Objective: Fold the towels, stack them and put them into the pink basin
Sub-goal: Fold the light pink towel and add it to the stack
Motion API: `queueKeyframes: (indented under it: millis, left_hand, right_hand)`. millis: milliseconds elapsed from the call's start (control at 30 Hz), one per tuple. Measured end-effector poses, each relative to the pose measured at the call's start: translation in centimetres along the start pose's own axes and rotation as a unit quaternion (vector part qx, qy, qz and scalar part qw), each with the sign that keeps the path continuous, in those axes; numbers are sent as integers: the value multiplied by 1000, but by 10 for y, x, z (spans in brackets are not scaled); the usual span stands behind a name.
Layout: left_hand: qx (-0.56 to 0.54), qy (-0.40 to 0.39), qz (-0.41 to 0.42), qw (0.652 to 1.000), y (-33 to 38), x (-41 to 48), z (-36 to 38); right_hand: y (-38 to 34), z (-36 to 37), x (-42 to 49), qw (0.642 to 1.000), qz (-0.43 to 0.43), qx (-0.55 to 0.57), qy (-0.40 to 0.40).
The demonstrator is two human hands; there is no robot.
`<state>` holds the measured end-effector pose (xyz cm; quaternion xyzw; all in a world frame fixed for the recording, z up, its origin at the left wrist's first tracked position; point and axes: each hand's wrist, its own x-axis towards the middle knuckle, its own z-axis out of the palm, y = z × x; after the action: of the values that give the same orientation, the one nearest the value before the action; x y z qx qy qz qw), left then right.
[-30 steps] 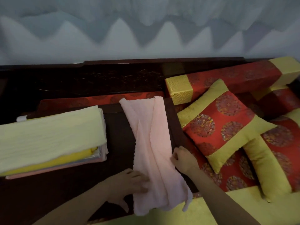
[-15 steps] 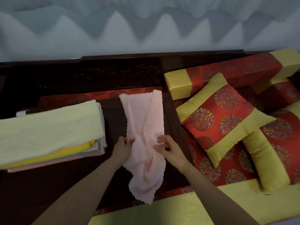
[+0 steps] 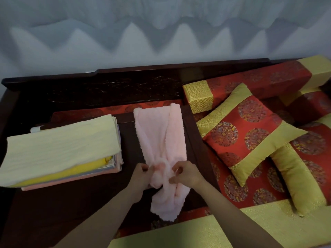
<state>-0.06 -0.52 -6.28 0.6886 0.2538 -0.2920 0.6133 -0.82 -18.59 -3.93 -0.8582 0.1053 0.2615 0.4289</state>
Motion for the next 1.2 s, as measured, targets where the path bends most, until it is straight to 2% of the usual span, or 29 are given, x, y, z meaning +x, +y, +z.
queueKeyframes:
  millis: [133, 200, 267, 333, 367, 433, 500, 533, 600, 633, 700, 733, 767, 800, 833, 867, 900, 933, 967, 1000, 1067, 1133, 1200]
  left_hand:
    - [-32, -56, -71, 995, -31, -38, 2]
    - [-12, -132, -133, 982, -37, -53, 0]
    - [44, -234, -186, 953, -34, -60, -6]
    - [172, -276, -161, 932, -24, -52, -13]
    - [238, -246, -117, 932, -17, -42, -15]
    - [321, -118, 12, 940, 1, -16, -19]
    - [364, 29, 148, 919, 19, 8, -26]
    - [394, 88, 204, 892, 27, 21, -31]
    - [509, 147, 264, 806, 43, 41, -41]
    - [562, 142, 261, 771, 51, 45, -43]
    - [613, 148, 227, 742, 66, 55, -45]
    - [600, 158, 247, 744, 72, 63, -45]
    - [581, 148, 236, 765, 75, 70, -43]
    - [532, 115, 216, 811, 81, 73, -44]
    - [474, 122, 206, 847, 81, 80, -45]
    - [454, 134, 194, 859, 83, 81, -43]
    - [409, 185, 203, 870, 84, 80, -39]
    - [418, 207, 177, 867, 92, 81, -37]
    - [367, 215, 162, 890, 99, 85, -38]
    - [370, 216, 169, 888, 98, 91, -39]
    - [365, 201, 194, 888, 103, 90, -39]
    - [261, 186, 215, 923, 102, 75, -34]
    - [136, 117, 200, 963, 100, 45, -24]
  right_hand:
    - [7, -22, -13, 998, -3, -36, -57]
    - [11, -34, -21, 995, -4, -68, -72]
    - [11, -44, -26, 991, -7, -109, -80]
    - [8, -51, -28, 990, -28, -130, -54]
    - [5, -54, -27, 991, -44, -124, -34]
    - [-2, -56, -26, 995, -65, -69, -4]
    - [-11, -52, -25, 996, -86, 5, 14]
    - [-16, -50, -25, 994, -98, 39, 21]
    - [-25, -46, -27, 987, -112, 109, 24]
    - [-29, -45, -28, 983, -114, 144, 19]
    - [-31, -42, -28, 977, -107, 183, 12]
    - [-30, -42, -27, 977, -95, 189, 13]
    - [-29, -42, -26, 977, -82, 196, 14]
    - [-27, -42, -25, 976, -69, 206, 11]
    - [-26, -43, -25, 975, -61, 216, 7]
    - [-25, -44, -24, 973, -56, 225, 5]
    - [-25, -44, -24, 971, -54, 232, 5]
    - [-26, -45, -24, 970, -54, 237, 8]
    - [-27, -46, -24, 969, -56, 240, 14]
    - [-28, -48, -25, 968, -57, 243, 21]
    - [-28, -52, -24, 966, -61, 250, 37]
    - [-30, -53, -24, 959, -64, 271, 44]
    - [-37, -50, -22, 953, -64, 293, 41]
